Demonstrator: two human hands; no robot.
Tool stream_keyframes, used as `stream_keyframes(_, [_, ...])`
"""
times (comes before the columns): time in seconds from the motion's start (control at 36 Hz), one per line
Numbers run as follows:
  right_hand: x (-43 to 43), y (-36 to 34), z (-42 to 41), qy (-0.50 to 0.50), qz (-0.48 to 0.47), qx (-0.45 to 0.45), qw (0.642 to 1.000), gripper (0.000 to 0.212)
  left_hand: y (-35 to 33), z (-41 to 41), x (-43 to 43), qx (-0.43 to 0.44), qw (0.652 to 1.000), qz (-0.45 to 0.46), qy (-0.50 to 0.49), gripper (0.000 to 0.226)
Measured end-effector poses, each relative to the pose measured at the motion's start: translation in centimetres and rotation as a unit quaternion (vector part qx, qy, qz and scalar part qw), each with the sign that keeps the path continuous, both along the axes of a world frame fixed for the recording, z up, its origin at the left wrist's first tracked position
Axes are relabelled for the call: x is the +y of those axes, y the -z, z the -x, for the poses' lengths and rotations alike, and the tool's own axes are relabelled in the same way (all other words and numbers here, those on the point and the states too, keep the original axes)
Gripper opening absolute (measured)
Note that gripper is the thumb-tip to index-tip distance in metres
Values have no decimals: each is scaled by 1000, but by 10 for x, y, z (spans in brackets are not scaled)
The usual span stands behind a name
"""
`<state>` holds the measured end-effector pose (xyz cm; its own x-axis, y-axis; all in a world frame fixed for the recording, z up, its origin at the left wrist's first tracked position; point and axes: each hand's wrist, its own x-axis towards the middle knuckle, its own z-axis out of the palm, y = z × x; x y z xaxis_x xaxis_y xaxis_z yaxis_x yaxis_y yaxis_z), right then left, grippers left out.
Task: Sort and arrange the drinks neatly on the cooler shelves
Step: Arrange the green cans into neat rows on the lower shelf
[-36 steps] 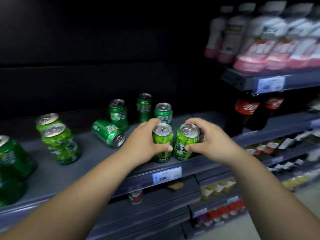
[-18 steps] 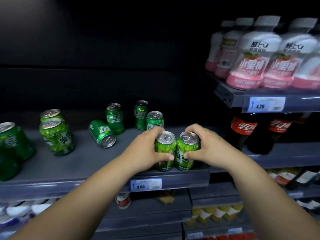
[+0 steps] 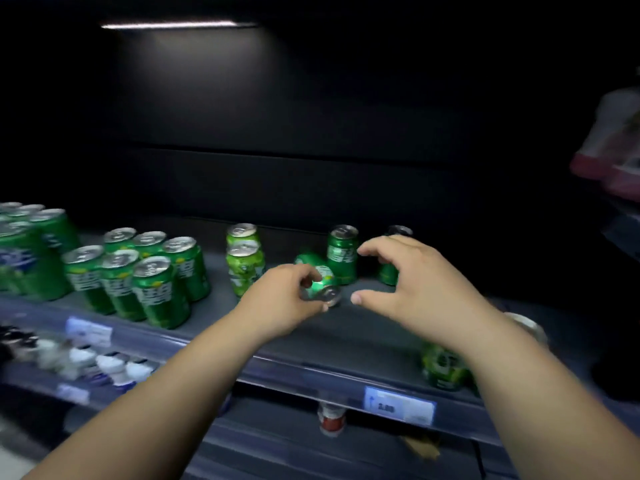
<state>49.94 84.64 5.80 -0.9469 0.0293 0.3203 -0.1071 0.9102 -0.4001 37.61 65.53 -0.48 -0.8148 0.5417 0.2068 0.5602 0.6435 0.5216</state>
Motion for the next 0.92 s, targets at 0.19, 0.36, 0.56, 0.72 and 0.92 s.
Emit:
stream_keyframes(0.19, [-68,30,81,0,56,-42,998,55,-12,61,-86,9,995,1,-97,25])
stream_keyframes(0.36, [-117,54,144,22,116,-74,990,61,-51,121,-124,58,996,43,-54,33])
stream_keyframes(0.56, [-152,65,184,83,150,-62,983,62,-69,186,-116,77,970,214,82,73])
stream_keyframes(0.72, [-156,68,186,127,176,-34,976,62,-59,200,-94,46,954,237,177,80])
stream_keyframes(0.92, [-144,57,157,157,202,-37,966,58,-55,203,-87,88,959,178,200,75])
